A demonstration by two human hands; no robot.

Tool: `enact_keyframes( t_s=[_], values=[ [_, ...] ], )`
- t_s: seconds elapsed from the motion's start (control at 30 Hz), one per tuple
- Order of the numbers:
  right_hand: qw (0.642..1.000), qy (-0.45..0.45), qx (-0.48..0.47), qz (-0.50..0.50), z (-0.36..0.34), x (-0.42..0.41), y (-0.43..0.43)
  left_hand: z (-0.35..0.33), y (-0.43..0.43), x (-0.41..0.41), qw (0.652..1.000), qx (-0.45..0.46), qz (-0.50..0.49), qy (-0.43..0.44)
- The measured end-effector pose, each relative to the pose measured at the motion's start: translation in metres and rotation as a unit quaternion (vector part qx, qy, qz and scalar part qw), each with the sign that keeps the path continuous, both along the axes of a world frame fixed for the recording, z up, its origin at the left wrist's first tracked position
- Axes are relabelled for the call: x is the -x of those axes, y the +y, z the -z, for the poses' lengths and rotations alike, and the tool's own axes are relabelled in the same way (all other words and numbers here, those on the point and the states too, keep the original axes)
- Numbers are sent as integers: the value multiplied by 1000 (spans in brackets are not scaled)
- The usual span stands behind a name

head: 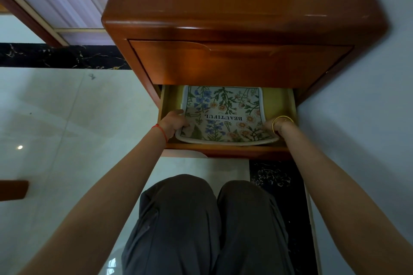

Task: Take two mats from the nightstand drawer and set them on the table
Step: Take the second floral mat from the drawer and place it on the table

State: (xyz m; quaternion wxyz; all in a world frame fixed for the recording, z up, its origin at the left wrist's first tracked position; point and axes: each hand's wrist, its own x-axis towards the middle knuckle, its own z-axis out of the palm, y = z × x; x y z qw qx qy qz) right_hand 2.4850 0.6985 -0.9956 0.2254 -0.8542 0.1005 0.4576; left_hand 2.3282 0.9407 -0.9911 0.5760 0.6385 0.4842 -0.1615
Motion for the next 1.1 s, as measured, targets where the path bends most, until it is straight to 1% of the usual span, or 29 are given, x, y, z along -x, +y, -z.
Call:
enact_keyframes(
  t_s=[0.17, 0.27, 0.47, 0.57, 0.63, 0.73, 0.93, 1.0, 1.1],
  values=[
    [999, -28, -39, 18, -22, 2, -4, -26, -6, 4, 999, -19, -30, -39],
    [994, -59, -63, 73, -44, 5, -9, -56, -13, 10, 998, -27, -46, -43],
    [996, -9, -45, 82, -108, 23, -21, -120, -21, 32, 999, -15, -46, -19],
    [996, 15, -58, 69, -151, 41, -27, -155, -21, 50, 998, -7, -58, -3],
    [995, 33, -59, 78, -181, 54, -29, -182, -24, 65, 998, -4, -68, 3],
    [996, 32, -49, 63, -230, 72, -33, -231, -29, 86, 997, -5, -75, 2],
    [998, -21, -46, 46, -333, 112, -44, -337, -43, 134, 994, -12, -102, -34],
    [998, -47, -48, 17, -373, 126, -44, -374, -48, 152, 990, -11, -124, -61],
    [992, -79, -90, 51, -431, 146, -51, -428, -56, 180, 982, -12, -152, -113]
  ],
)
